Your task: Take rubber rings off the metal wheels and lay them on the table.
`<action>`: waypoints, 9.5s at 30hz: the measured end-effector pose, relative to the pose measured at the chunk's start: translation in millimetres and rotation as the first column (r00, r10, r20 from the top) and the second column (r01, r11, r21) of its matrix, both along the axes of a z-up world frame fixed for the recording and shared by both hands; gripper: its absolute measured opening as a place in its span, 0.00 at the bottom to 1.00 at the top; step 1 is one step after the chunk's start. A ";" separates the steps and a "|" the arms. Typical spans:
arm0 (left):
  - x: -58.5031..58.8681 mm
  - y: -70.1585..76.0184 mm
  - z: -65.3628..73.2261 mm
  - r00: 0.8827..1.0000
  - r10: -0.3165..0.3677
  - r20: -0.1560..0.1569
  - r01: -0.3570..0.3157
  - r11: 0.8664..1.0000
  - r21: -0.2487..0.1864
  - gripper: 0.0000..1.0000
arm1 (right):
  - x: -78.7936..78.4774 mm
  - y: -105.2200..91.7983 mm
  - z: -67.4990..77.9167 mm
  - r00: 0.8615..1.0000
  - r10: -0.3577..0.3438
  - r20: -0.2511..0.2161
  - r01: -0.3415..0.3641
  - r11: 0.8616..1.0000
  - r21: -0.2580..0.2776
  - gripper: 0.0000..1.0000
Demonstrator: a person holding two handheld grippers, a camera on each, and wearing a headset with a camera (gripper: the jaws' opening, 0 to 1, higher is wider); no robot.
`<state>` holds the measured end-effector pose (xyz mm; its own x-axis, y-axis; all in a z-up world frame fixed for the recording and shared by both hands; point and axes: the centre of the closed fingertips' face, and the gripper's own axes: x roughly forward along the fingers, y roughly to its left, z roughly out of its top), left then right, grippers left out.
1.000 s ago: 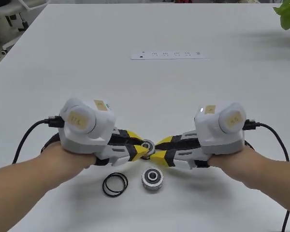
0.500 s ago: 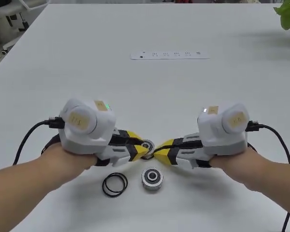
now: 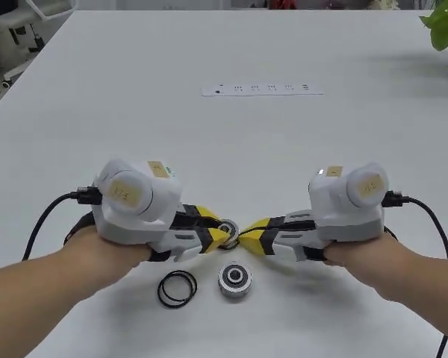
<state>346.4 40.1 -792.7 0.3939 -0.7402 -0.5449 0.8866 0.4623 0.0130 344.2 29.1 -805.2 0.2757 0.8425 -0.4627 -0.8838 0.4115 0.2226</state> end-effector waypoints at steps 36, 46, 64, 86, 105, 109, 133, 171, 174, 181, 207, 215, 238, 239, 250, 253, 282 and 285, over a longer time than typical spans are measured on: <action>1.6 -1.3 -0.8 1.000 0.022 0.008 -0.022 0.999 0.027 0.12 | 6.9 2.3 13.8 0.995 -0.078 -0.058 0.083 0.993 0.079 0.00; 1.3 -1.3 -0.6 1.000 0.028 0.006 -0.028 0.999 0.032 0.12 | 4.2 7.2 16.0 0.997 -0.055 -0.051 0.058 0.995 0.076 0.00; 0.3 -1.8 -0.1 1.000 0.021 0.006 -0.021 0.999 0.030 0.12 | 1.5 10.8 18.0 0.998 -0.031 -0.047 0.035 0.996 0.085 0.00; -0.9 -2.5 -0.3 1.000 0.005 0.020 -0.006 0.999 0.034 0.13 | -1.2 8.8 21.8 0.998 -0.031 -0.050 0.035 0.995 0.095 0.00; -7.1 -2.1 2.1 0.999 -0.035 -0.005 0.035 0.998 0.047 0.19 | 1.0 9.5 24.0 0.998 -0.037 -0.059 0.044 0.993 0.112 0.00; -6.7 0.5 8.0 0.999 -0.032 -0.001 0.032 0.999 0.033 0.19 | 1.7 9.1 25.8 0.997 -0.041 -0.060 0.048 0.992 0.117 0.00; -21.0 14.6 36.3 1.000 -0.026 0.012 0.027 0.999 -0.029 0.33 | 1.3 8.6 37.4 0.998 -0.036 -0.047 0.042 0.991 0.125 0.00; -42.7 40.9 63.3 1.000 -0.010 0.029 0.012 0.998 -0.068 0.49 | -12.7 20.4 62.7 0.999 0.015 -0.035 -0.009 0.987 0.163 0.00; -44.9 44.3 64.0 1.000 -0.005 0.027 0.007 0.997 -0.072 0.49 | -15.1 22.0 63.5 0.999 0.021 -0.036 -0.015 0.986 0.164 0.00; -50.6 52.6 61.5 1.000 0.005 0.019 -0.004 0.997 -0.073 0.50 | -20.8 25.7 65.2 0.999 0.034 -0.040 -0.027 0.986 0.165 0.00; -69.7 77.8 55.1 0.999 0.048 0.000 -0.048 0.995 -0.084 0.51 | -41.6 44.9 58.0 0.992 0.107 -0.069 -0.095 0.983 0.156 0.00; -74.7 81.7 51.2 0.998 0.057 -0.009 -0.058 0.995 -0.082 0.51 | -50.3 52.2 53.6 0.987 0.137 -0.083 -0.123 0.980 0.155 0.00; -88.7 91.1 42.5 0.997 0.077 -0.026 -0.078 0.994 -0.070 0.52 | -75.1 67.3 37.7 0.966 0.217 -0.137 -0.198 0.970 0.139 0.00; -88.8 91.3 42.4 0.997 0.078 -0.028 -0.079 0.994 -0.071 0.52 | -76.0 67.5 36.8 0.965 0.220 -0.140 -0.201 0.970 0.138 0.00; -88.8 93.0 42.0 0.996 0.079 -0.028 -0.081 0.995 -0.065 0.52 | -81.1 68.1 27.8 0.958 0.236 -0.162 -0.218 0.969 0.118 0.00; -89.0 92.7 41.8 0.997 0.078 -0.030 -0.080 0.995 -0.063 0.52 | -80.6 67.9 26.0 0.959 0.235 -0.161 -0.218 0.969 0.114 0.00; -88.7 91.0 43.5 0.997 0.072 -0.028 -0.073 0.996 -0.056 0.52 | -68.1 61.0 33.6 0.976 0.198 -0.095 -0.188 0.977 0.104 0.15; -88.4 89.5 44.1 0.997 0.068 -0.028 -0.069 0.996 -0.056 0.52 | -65.2 58.6 37.3 0.978 0.189 -0.090 -0.178 0.978 0.111 0.17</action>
<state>257.9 129.7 -748.6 0.4310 -0.7419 -0.5136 0.8526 0.5213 -0.0376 279.0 87.7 -767.9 0.0689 0.9186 -0.3892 -0.9135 0.2149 0.3455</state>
